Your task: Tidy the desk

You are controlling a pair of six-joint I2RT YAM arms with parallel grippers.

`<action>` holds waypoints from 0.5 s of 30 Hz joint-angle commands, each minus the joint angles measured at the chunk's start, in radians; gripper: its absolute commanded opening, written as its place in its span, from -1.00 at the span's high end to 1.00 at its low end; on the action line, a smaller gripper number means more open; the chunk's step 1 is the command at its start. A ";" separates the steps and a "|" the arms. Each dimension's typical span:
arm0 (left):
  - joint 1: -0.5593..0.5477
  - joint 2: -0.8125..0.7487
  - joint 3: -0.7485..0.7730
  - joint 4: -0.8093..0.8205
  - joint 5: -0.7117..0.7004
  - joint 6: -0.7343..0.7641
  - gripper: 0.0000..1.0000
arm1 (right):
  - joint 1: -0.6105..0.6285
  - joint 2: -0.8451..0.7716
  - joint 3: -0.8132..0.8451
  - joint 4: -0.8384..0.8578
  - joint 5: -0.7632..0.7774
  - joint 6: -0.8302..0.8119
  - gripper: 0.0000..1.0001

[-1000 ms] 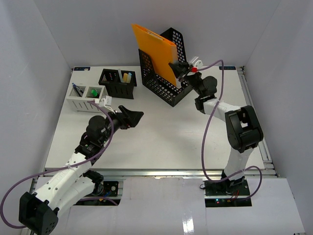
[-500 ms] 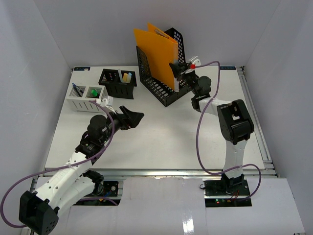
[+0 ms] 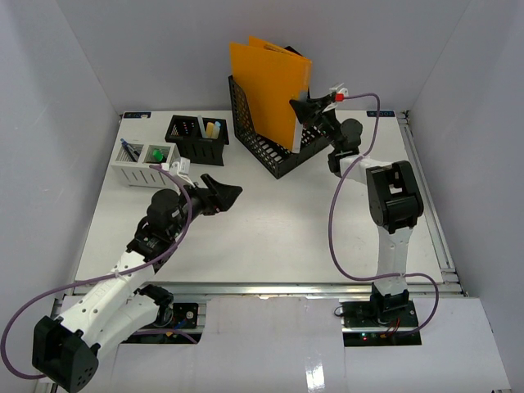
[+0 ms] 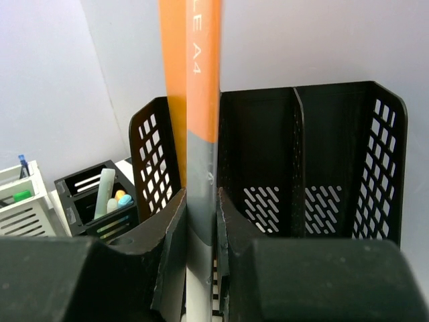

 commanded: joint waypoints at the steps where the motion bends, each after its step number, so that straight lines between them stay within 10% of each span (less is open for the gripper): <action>1: 0.005 0.013 0.053 0.004 0.011 -0.005 -0.96 | 0.001 0.002 0.113 0.612 -0.055 0.011 0.85; 15: 0.005 0.021 0.045 0.018 0.031 0.001 -0.96 | 0.023 0.057 0.119 0.612 -0.057 -0.008 0.85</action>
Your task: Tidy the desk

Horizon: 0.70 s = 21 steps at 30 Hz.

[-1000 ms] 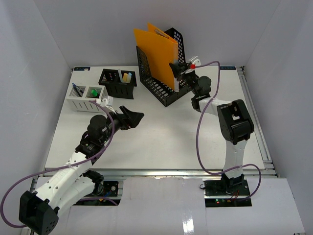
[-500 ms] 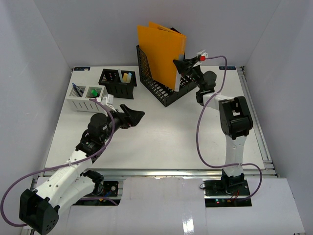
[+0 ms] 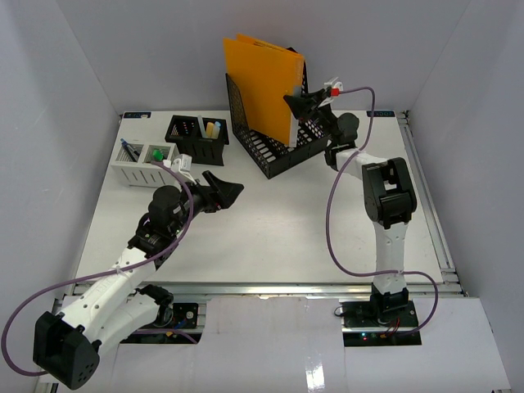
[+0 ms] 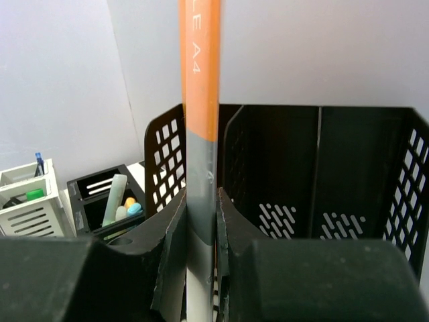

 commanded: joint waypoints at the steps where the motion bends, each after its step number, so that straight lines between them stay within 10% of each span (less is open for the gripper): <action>1: 0.006 -0.010 0.016 0.025 0.025 0.002 -0.96 | 0.012 -0.024 -0.031 0.613 -0.009 -0.041 0.84; 21: 0.003 0.302 0.369 0.039 0.017 0.054 -0.96 | 0.134 -0.311 -0.410 0.475 -0.126 -0.434 -0.18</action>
